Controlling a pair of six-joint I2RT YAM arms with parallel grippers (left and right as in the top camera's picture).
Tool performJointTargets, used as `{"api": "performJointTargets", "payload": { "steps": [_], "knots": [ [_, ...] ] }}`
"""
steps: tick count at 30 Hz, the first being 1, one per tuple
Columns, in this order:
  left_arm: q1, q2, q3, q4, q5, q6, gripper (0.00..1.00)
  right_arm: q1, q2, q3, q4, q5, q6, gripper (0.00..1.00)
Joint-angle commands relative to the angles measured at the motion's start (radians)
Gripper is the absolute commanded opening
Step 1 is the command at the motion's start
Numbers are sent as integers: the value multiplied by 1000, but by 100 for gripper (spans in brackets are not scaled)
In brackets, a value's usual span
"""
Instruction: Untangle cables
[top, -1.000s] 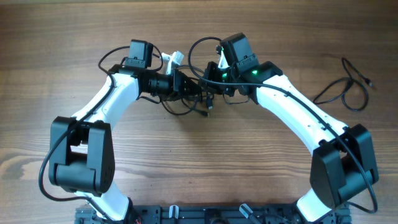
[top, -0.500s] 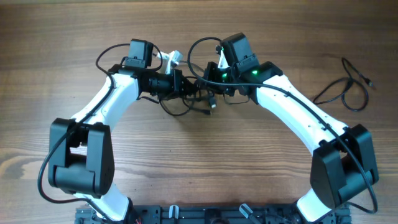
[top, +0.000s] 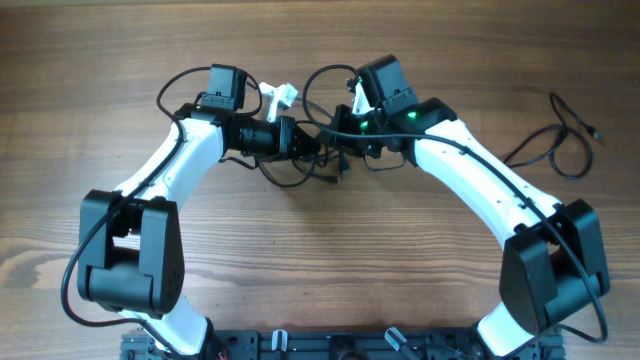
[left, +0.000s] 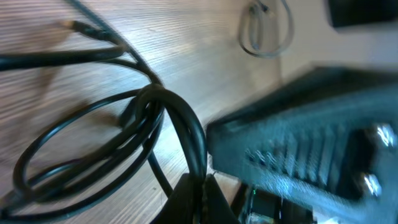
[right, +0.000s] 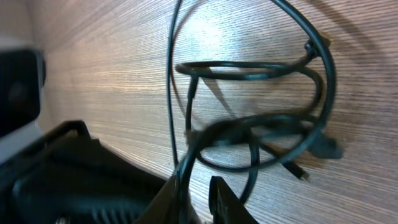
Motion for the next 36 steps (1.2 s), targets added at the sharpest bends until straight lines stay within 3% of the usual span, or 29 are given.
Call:
{"api": "performJointTargets", "payload": {
  "steps": [1,6,20,24,27,30,36],
  "knots": [
    [6,-3,3,-17,130,231,4,-34,-19,-6,-1,-90,24,19],
    [6,-3,3,-37,163,331,4,-63,-19,-6,-1,-127,41,20],
    [6,-3,3,-33,197,356,4,-55,-19,-6,-48,-186,139,22],
    [6,-3,3,-33,197,356,4,-55,-19,-6,-49,-186,174,7],
    [6,-3,3,-33,197,356,4,-55,-19,-6,-39,-190,190,4],
    [6,-3,3,-32,196,356,4,-55,-19,-6,-40,-178,163,4],
    [6,-3,3,-19,135,320,4,-65,-19,-6,-46,-179,-27,4]
  ]
}}
